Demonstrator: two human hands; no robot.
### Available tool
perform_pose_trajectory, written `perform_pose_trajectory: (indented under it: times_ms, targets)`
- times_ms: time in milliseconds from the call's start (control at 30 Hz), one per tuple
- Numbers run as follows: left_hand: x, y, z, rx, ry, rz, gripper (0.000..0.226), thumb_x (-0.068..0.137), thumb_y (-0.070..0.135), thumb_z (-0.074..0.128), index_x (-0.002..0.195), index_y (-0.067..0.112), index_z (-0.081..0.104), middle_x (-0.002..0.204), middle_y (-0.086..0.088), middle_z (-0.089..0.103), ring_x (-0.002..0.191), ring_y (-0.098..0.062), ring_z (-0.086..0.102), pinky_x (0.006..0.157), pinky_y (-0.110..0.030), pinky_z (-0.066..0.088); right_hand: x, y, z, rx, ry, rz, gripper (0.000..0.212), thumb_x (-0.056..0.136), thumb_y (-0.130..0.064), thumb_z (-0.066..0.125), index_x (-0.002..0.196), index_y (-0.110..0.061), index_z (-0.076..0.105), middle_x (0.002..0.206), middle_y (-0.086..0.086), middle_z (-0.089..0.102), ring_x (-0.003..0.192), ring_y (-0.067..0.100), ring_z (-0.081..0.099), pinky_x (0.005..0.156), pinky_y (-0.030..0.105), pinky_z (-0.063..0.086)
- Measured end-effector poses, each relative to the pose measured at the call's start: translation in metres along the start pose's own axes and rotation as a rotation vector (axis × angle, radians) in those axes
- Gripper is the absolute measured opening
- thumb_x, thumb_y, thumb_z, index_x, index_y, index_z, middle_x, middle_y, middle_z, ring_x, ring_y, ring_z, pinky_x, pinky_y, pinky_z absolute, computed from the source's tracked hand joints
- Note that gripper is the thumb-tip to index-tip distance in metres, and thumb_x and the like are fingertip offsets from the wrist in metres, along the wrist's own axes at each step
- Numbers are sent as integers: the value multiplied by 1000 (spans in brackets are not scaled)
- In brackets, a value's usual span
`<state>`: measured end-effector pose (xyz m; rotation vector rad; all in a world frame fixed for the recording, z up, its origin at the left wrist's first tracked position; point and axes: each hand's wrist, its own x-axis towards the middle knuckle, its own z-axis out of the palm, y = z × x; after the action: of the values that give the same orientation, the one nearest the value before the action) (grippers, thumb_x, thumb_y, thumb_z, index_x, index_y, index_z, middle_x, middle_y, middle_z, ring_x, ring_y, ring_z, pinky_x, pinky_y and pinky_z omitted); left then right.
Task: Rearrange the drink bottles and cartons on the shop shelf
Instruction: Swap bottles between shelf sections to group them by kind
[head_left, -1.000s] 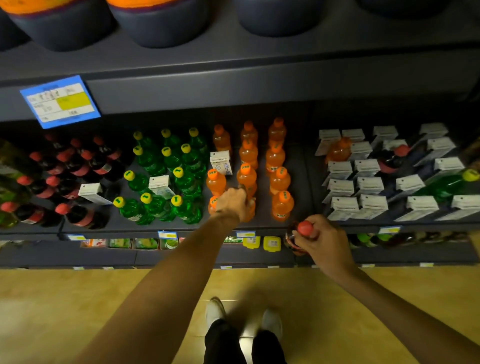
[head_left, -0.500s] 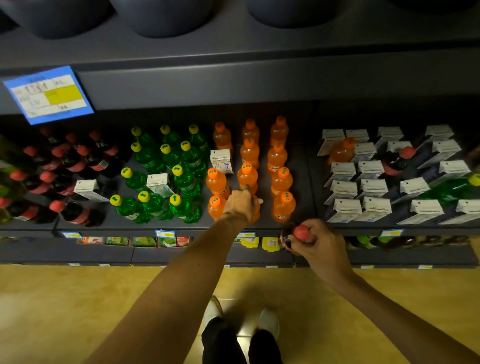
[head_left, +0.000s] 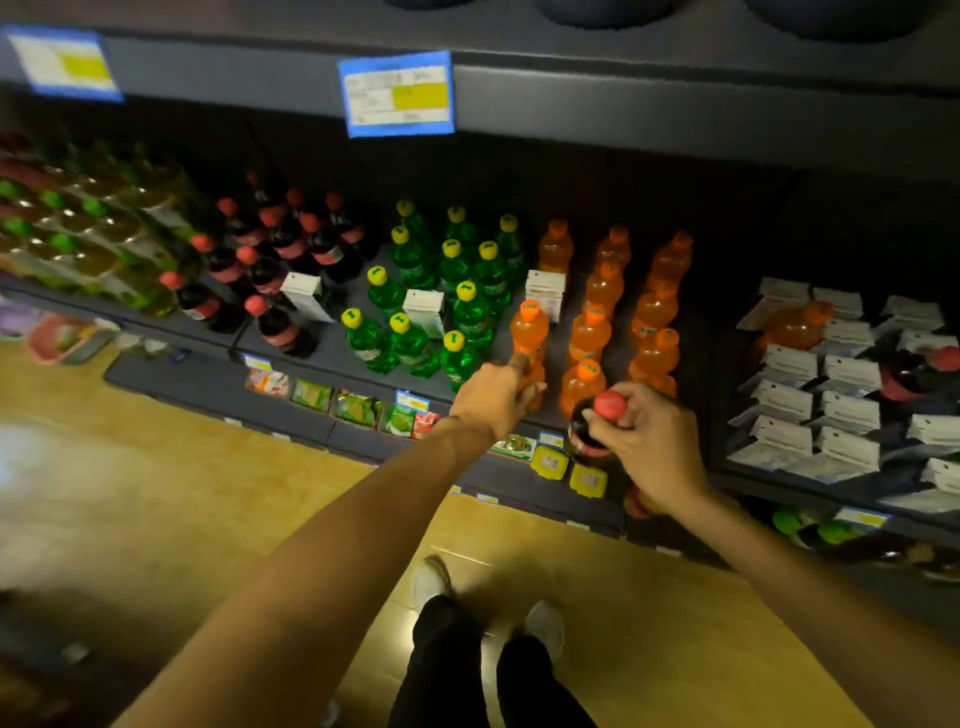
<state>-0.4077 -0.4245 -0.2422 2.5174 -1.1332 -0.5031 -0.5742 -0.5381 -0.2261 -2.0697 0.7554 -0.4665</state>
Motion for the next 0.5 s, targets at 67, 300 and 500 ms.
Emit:
perform_pose_trajectory:
  times_ms: [67, 300, 500]
  targets:
    - [-17, -22, -14, -4, 47, -39, 37, 96, 38, 50, 117, 7, 50, 96, -24, 65, 93, -45, 59, 68, -44, 45, 10, -14, 15, 66, -45, 4, 18, 77, -22, 77, 89, -18, 64, 71, 11, 63, 68, 28, 60, 64, 41, 49]
    - [-87, -111, -64, -47, 192, -180, 37, 95, 40, 51, 113, 9, 54, 93, -20, 66, 94, -40, 59, 71, -43, 47, 27, -92, 78, 119, -93, -94, 17, 79, -21, 74, 72, -13, 61, 58, 5, 56, 54, 11, 49, 50, 19, 37]
    - [-151, -200, -104, -59, 247, -291, 35, 95, 41, 48, 114, 12, 53, 97, -16, 65, 94, -36, 61, 72, -44, 51, 18, -164, 156, 87, -240, -174, 22, 78, -24, 76, 70, -11, 59, 53, -6, 51, 49, 1, 46, 51, 21, 39]
